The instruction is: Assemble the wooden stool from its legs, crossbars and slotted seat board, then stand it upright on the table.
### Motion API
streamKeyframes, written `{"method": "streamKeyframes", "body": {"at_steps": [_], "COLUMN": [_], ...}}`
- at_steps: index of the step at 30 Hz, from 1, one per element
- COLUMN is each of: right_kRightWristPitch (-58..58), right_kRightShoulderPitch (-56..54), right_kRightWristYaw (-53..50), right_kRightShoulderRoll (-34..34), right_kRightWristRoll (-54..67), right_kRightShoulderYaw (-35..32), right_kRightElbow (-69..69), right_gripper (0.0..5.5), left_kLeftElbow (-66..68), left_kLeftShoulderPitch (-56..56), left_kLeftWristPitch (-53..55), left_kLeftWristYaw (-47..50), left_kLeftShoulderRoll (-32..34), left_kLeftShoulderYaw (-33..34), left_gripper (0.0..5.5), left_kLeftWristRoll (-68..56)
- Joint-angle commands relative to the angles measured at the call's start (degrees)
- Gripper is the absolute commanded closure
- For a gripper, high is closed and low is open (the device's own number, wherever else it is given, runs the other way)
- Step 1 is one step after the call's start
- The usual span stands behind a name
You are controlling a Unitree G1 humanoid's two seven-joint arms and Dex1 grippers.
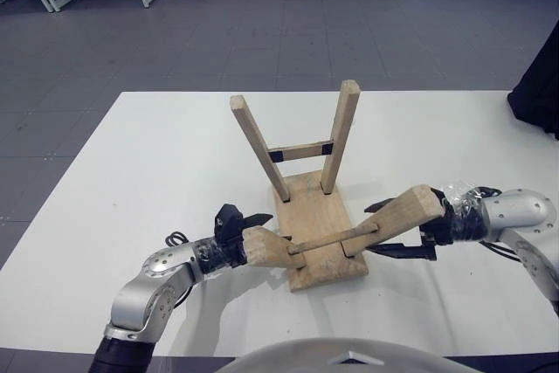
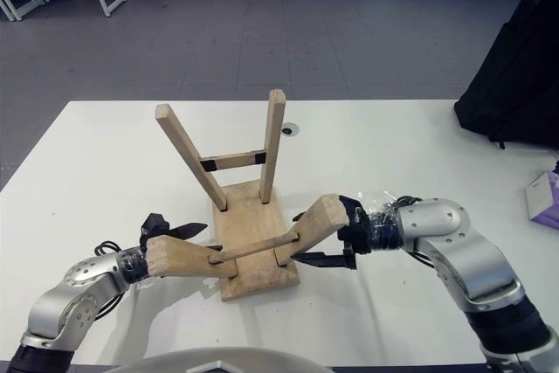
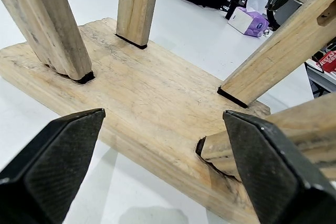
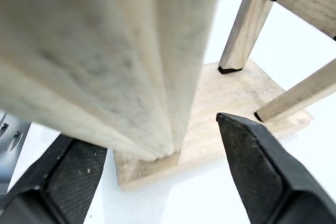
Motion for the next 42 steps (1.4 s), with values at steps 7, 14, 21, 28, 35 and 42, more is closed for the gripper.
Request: {"method": "streamKeyframes", "body": {"at_steps": [7,14,21,28,35,42], "right_kRightWristPitch": [3.5,-1.0,-10.2,-13.2,-13.3,-3.0], "right_kRightShoulderPitch": [12.2,17.0,12.8,4.0,2.7,3.2], "right_kRightWristYaw": [-4.3,-14.1,-23.2,-26.9,-26.7,-9.8], "right_kRightShoulderRoll": [0.6,8.1,16.1,20.2,21.8,8.9], "right_kRightWristRoll": [-4.5,-11.2,-18.8,-21.9,-20.9,-0.3], "right_kRightShoulderYaw": [2.8,6.0,6.2,5.8,3.8,-7.0], "right_kRightElbow": [3.9,6.4,16.8,24.7,23.0,-0.2], "right_gripper": [1.99,1.99,1.99,1.99,1.99,1.99], "left_kLeftElbow": [-3.2,-3.9,-2.9,-0.9,2.6,3.8], "left_kLeftShoulderPitch": [0.8,1.0,0.3,-1.1,-2.9,-3.1], "left_kLeftWristPitch": [2.0,2.8,2.4,1.4,-0.5,-1.2], "left_kLeftWristYaw": [-0.7,-1.5,-1.6,-1.0,0.6,1.5], "left_kLeftShoulderRoll": [1.8,3.2,3.3,2.6,1.2,0.1], "left_kLeftShoulderYaw": [1.6,2.6,2.4,1.5,-0.4,-0.3], "left_gripper": [1.33,1.33,1.33,1.33,1.33,1.33], "left_kLeftWristRoll": [-1.0,-1.6,-0.9,0.7,4.2,5.5]}}
